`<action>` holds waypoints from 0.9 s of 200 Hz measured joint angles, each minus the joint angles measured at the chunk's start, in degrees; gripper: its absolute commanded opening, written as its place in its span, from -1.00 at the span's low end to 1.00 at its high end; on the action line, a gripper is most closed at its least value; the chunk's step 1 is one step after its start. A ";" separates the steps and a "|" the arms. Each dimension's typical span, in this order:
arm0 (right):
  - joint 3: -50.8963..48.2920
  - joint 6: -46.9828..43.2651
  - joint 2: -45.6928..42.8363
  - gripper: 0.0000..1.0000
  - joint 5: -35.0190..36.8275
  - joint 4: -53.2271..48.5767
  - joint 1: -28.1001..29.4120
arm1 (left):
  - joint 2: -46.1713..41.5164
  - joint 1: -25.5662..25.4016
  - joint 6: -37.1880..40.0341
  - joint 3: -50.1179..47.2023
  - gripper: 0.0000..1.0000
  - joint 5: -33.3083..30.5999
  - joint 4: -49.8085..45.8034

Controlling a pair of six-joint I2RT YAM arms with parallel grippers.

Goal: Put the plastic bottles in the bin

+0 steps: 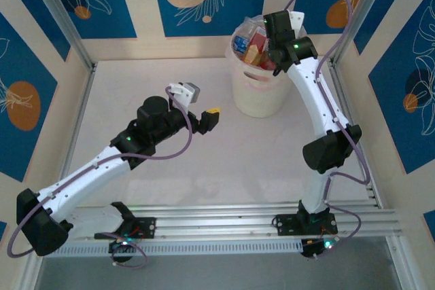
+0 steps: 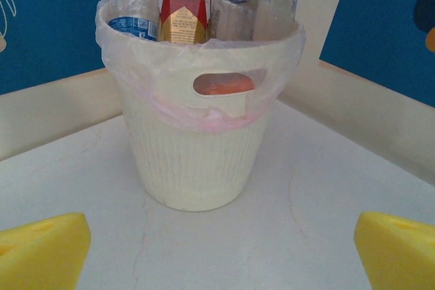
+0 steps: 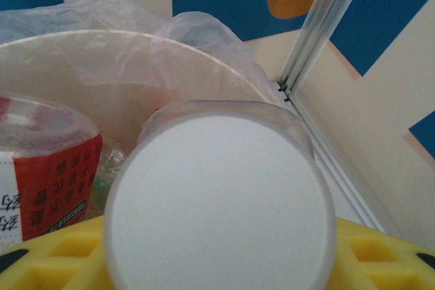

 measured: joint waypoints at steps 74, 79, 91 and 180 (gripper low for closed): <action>-1.33 1.18 0.04 0.20 -3.76 3.50 -3.08 | 0.00 0.00 -1.40 0.02 0.99 0.15 0.00; -1.33 0.98 0.02 0.20 -3.89 3.58 -3.08 | 0.00 0.00 -1.49 0.02 0.99 0.15 0.00; -1.33 0.79 0.04 0.27 -4.52 3.67 -3.02 | 0.00 0.00 -1.55 0.02 0.99 0.15 0.00; -8.04 -0.39 -3.98 0.78 -1.95 5.60 1.03 | 0.00 0.00 -2.01 0.02 0.99 0.11 -0.87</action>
